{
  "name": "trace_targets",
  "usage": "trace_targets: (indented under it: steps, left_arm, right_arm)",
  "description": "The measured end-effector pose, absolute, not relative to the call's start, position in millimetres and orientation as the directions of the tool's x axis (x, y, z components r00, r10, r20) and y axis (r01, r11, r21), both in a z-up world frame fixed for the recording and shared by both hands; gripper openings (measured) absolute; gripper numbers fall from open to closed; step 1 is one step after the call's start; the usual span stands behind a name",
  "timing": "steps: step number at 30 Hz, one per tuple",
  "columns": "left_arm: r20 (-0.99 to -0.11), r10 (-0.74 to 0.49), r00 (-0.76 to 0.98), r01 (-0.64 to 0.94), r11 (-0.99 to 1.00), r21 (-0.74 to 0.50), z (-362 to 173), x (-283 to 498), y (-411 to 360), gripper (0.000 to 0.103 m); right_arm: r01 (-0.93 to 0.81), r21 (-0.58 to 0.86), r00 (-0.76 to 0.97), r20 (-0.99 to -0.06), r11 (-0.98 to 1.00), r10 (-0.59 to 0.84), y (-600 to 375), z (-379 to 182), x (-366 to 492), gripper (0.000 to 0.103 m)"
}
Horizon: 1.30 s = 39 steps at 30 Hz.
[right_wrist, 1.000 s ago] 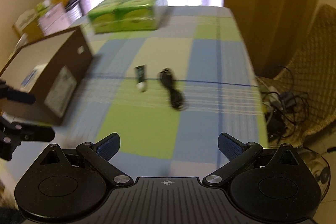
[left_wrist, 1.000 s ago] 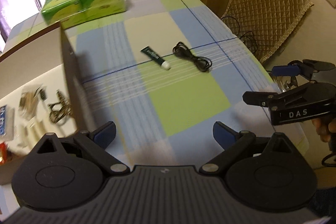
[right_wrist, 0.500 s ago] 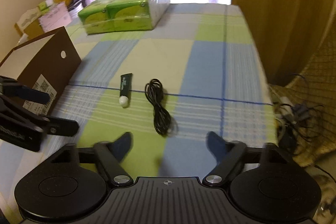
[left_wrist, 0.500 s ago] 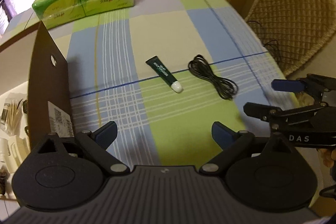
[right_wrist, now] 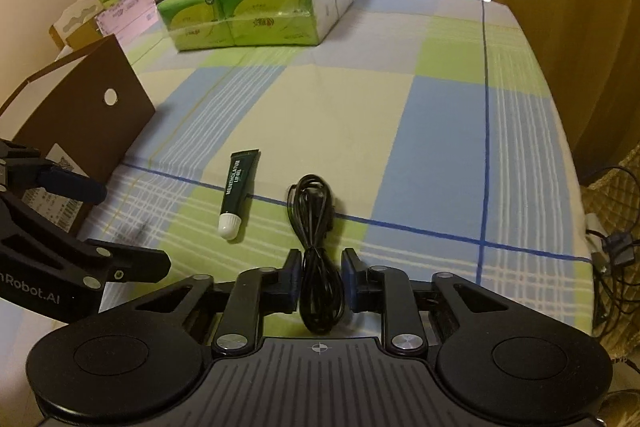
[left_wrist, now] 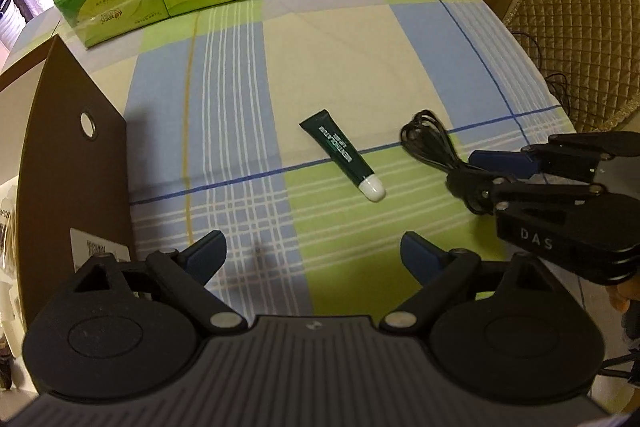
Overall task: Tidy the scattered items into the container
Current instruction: 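Grasp the green lip-gel tube with the left tool while the right tool grasps the black cable, then carry the lip-gel tube and black cable with both tools over the box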
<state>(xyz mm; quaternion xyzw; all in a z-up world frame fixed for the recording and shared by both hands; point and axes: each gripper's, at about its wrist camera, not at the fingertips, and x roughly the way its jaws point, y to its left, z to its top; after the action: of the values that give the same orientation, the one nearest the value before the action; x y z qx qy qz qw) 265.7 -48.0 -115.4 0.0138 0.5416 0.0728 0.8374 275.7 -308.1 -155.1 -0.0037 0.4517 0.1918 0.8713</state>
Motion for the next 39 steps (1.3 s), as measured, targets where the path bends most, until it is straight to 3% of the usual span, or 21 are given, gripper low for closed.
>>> trace_targets:
  steps: [6, 12, 17, 19, 25, 39]
  left_arm:
    - [-0.9, 0.137, 0.414, -0.099, 0.989, 0.105, -117.8, 282.9, -51.3, 0.087]
    - [-0.893, 0.129, 0.431, -0.087, 0.991, 0.101, -126.1, 307.4, -62.3, 0.073]
    - [-0.899, 0.135, 0.417, -0.108, 0.989, 0.099, -143.9, 325.0, -61.4, 0.046]
    - [-0.895, 0.119, 0.429, -0.117, 0.99, 0.076, -148.4, 327.9, -58.3, 0.042]
    - [-0.883, 0.09, 0.46, -0.1, 0.994, 0.049, -147.0, 320.2, -55.7, 0.013]
    - [-0.937, -0.005, 0.349, -0.023, 1.0, -0.014, -139.1, 209.2, -58.4, 0.013]
  right_arm:
    - [-0.211, 0.146, 0.57, -0.785, 0.967, 0.243, -320.9, -156.8, 278.5, 0.026]
    - [-0.058, 0.169, 0.595, -0.786, 0.984, 0.17, -351.4, -153.7, 281.0, 0.026]
    - [-0.033, 0.175, 0.596, -0.787, 0.984, 0.16, -361.2, -150.6, 278.6, 0.026]
    - [-0.034, 0.175, 0.599, -0.785, 0.984, 0.161, -361.6, -150.1, 276.8, 0.026]
    - [-0.067, 0.16, 0.601, -0.782, 0.985, 0.168, -356.4, -151.8, 270.8, 0.026]
    - [-0.158, 0.199, 0.495, -0.832, 0.967, 0.252, -334.4, -145.6, 202.8, 0.026]
